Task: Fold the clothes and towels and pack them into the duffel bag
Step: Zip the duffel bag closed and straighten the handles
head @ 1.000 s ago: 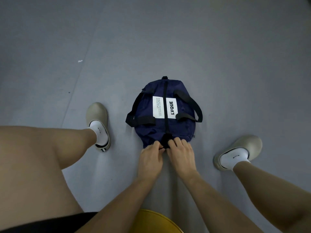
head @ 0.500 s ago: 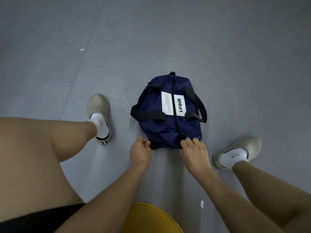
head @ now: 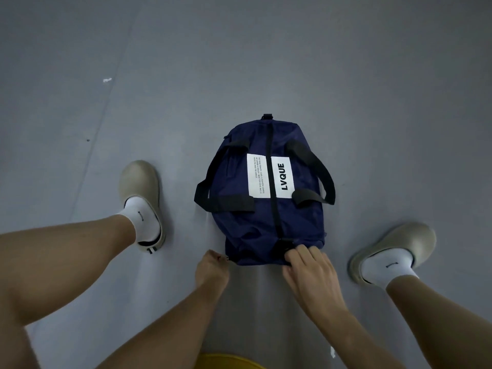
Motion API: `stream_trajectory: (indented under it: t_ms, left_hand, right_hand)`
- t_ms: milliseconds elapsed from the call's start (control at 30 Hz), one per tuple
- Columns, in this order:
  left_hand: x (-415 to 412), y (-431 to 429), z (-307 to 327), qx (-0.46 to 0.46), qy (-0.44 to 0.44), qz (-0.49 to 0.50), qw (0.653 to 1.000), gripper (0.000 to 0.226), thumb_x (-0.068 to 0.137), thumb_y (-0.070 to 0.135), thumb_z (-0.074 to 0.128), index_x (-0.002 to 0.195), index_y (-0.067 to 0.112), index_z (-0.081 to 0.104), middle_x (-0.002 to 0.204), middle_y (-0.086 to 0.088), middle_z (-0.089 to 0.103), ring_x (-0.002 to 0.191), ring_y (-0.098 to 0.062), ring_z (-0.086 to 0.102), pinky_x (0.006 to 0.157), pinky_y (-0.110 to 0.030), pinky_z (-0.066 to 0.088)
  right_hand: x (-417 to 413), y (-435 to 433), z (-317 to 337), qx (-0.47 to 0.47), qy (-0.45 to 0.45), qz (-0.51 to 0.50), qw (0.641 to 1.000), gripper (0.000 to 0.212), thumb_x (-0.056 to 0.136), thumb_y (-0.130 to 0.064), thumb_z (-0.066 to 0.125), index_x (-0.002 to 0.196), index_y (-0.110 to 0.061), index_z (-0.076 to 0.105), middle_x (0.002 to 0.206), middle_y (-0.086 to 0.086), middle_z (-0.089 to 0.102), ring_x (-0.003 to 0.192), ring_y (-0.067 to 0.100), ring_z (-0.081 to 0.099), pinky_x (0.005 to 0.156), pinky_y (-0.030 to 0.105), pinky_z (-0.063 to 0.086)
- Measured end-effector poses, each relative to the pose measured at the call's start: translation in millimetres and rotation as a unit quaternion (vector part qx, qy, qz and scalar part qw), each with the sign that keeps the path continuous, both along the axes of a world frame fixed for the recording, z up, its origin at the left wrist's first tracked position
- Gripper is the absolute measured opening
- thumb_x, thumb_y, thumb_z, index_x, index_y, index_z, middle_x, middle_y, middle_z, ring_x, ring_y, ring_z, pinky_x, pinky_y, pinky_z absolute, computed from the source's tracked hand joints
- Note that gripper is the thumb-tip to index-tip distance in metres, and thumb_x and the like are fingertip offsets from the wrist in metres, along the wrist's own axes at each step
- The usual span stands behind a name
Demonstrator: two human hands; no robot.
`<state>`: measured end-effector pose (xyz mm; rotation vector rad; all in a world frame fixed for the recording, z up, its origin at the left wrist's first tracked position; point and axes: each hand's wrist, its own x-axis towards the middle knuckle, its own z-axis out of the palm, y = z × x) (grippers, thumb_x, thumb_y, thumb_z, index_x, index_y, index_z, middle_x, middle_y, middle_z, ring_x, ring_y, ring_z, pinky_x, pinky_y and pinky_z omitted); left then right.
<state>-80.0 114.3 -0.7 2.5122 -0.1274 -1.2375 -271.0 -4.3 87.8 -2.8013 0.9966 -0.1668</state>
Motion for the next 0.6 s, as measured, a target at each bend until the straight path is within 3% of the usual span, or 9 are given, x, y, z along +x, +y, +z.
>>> stream_trajectory:
  t_ms: [133,233,333,433,500,600]
  left_hand:
    - [15,-4,24,-0.114,-0.069,-0.022,0.991,0.017,0.102,0.017,0.048,0.107,0.024,0.063,0.099,0.006,0.065,0.088,-0.018,0.061,0.074,-0.023,0.043]
    - [21,-10,50,-0.175,-0.139,-0.012,0.975,0.029,0.106,0.027,0.044,0.131,0.022,0.058,0.114,0.001,0.068,0.094,-0.016,0.061,0.081,-0.025,0.042]
    - [21,-20,74,-0.248,-0.149,-0.016,0.957,0.042,0.106,0.038,0.040,0.146,0.027,0.046,0.136,0.000,0.061,0.120,-0.019,0.059,0.097,-0.030,0.045]
    - [9,-33,101,-0.290,-0.203,-0.142,0.925,0.057,0.104,0.047,0.036,0.157,0.026,0.027,0.160,0.001,0.034,0.147,-0.017,0.031,0.120,-0.036,0.029]
    - [-2,-42,118,-0.293,-0.234,-0.221,0.900,0.062,0.103,0.051,0.035,0.159,0.028,0.022,0.163,-0.001,0.027,0.151,-0.021,0.022,0.122,-0.040,0.025]
    - [-31,-52,140,-0.282,-0.250,-0.305,0.875,0.064,0.100,0.052,0.046,0.157,0.033,0.025,0.163,-0.002,0.027,0.150,-0.025,0.023,0.119,-0.041,0.030]
  right_hand:
    - [0,-4,1,0.020,-0.019,0.011,1.000,0.019,0.076,-0.014,0.078,0.088,-0.017,0.063,0.085,0.000,0.055,0.073,0.021,0.051,0.064,0.034,0.047]
    - [-5,-3,6,0.027,-0.014,0.007,1.000,0.019,0.081,-0.021,0.078,0.093,-0.018,0.064,0.089,-0.001,0.056,0.075,0.020,0.052,0.065,0.034,0.050]
    - [-8,-2,16,0.023,-0.035,-0.002,0.999,0.013,0.090,-0.030,0.069,0.097,-0.019,0.066,0.093,-0.001,0.058,0.078,0.021,0.054,0.067,0.037,0.052]
    - [-8,-9,34,-0.009,-0.062,-0.025,0.998,0.033,0.097,-0.043,0.055,0.118,-0.021,0.067,0.108,0.000,0.062,0.086,0.021,0.057,0.075,0.037,0.052]
    - [-3,-17,43,-0.026,-0.054,-0.038,0.997,0.046,0.099,-0.045,0.050,0.139,-0.023,0.056,0.128,0.004,0.060,0.096,0.023,0.057,0.080,0.037,0.052]
    - [-7,-29,46,0.002,-0.010,-0.060,0.998,0.059,0.097,-0.029,0.059,0.152,-0.026,0.039,0.148,0.009,0.048,0.109,0.028,0.057,0.087,0.041,0.052]
